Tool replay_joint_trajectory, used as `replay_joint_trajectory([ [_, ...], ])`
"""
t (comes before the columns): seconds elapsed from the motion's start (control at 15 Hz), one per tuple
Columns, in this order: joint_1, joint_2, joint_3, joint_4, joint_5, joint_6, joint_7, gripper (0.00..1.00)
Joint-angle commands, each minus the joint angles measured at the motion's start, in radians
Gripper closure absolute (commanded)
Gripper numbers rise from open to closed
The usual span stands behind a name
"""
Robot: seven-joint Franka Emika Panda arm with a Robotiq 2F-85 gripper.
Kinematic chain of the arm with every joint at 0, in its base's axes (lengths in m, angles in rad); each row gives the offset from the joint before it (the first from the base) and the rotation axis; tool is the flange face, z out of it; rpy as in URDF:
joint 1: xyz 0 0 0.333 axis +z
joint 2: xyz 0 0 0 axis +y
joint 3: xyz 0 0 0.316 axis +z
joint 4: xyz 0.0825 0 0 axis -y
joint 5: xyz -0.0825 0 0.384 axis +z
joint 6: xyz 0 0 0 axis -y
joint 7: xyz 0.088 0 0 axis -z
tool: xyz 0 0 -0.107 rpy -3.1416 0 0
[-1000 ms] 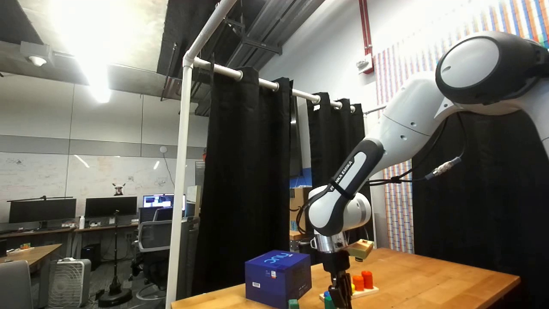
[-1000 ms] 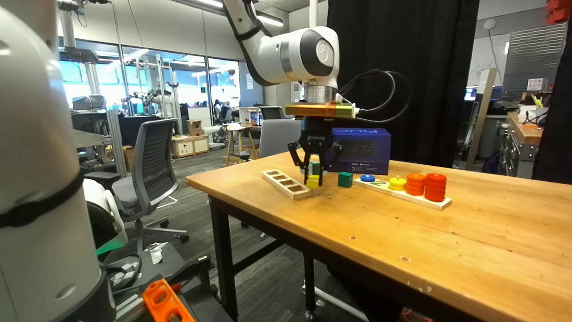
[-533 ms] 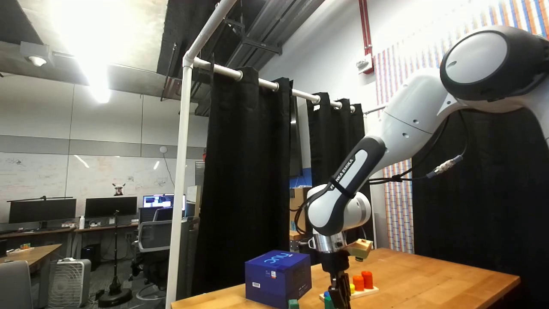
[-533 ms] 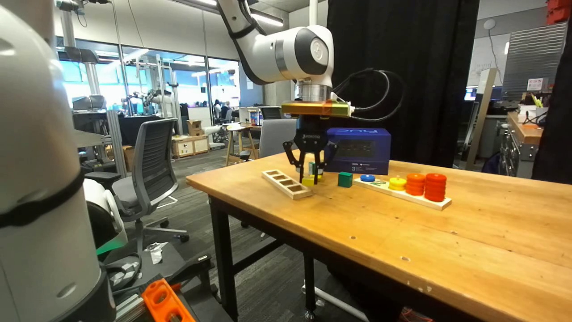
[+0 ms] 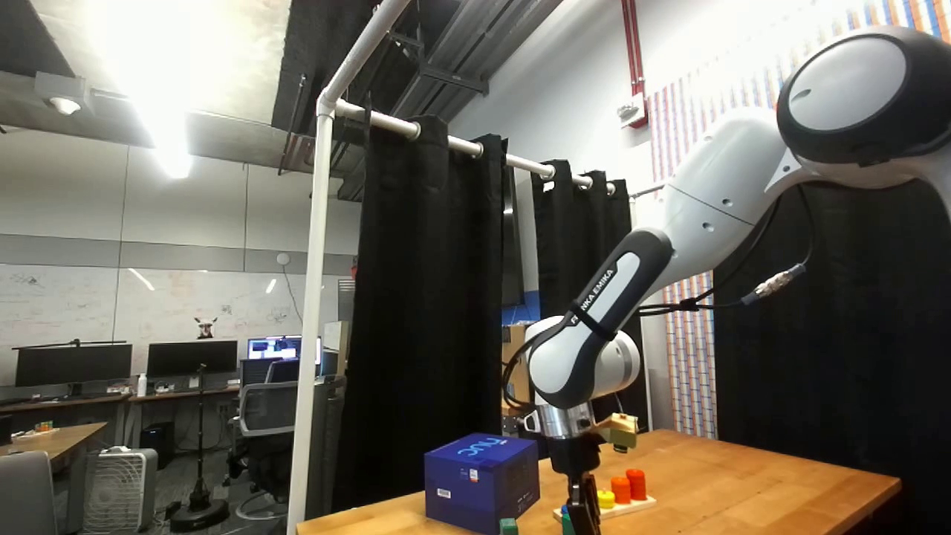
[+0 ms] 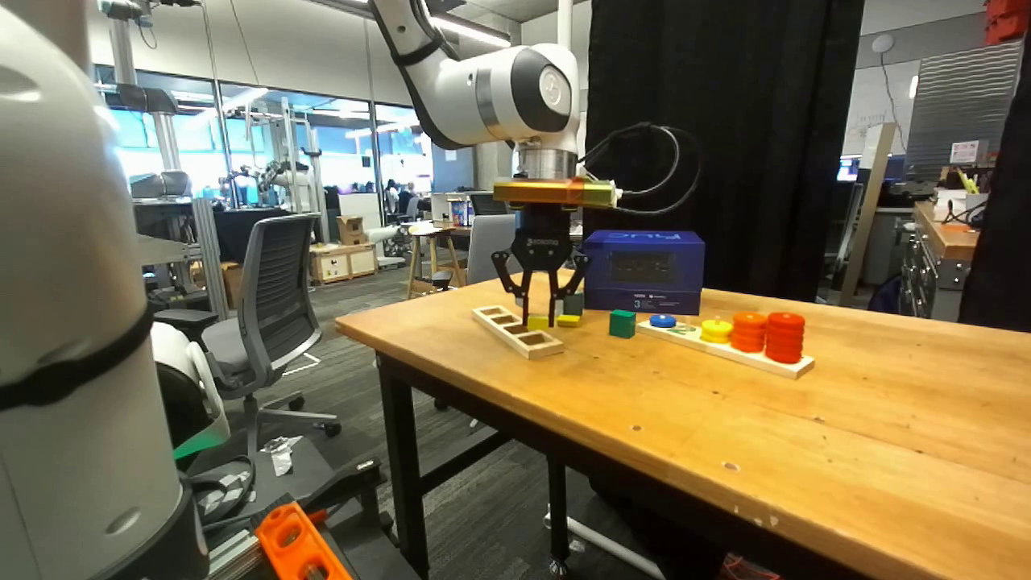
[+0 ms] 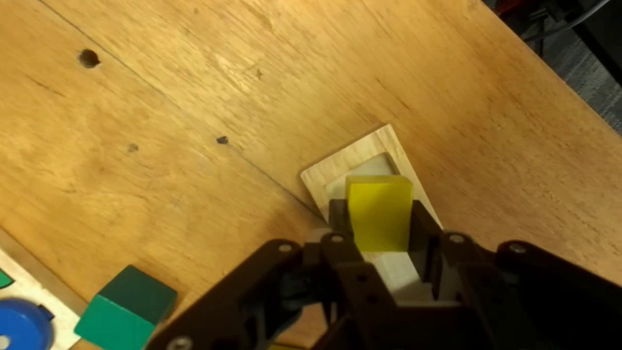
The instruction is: Put the yellow block on the table in the first compartment from the right of the wooden tray
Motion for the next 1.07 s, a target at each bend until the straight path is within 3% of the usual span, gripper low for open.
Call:
replay_joint_trajectory([
  [0.0,0.01,-0.033,0.005,-0.017,0.031,-0.008,-0.05,0.82],
  [1.0,0.011,-0.016,0.0,-0.035,0.018,-0.01,-0.245,0.82],
])
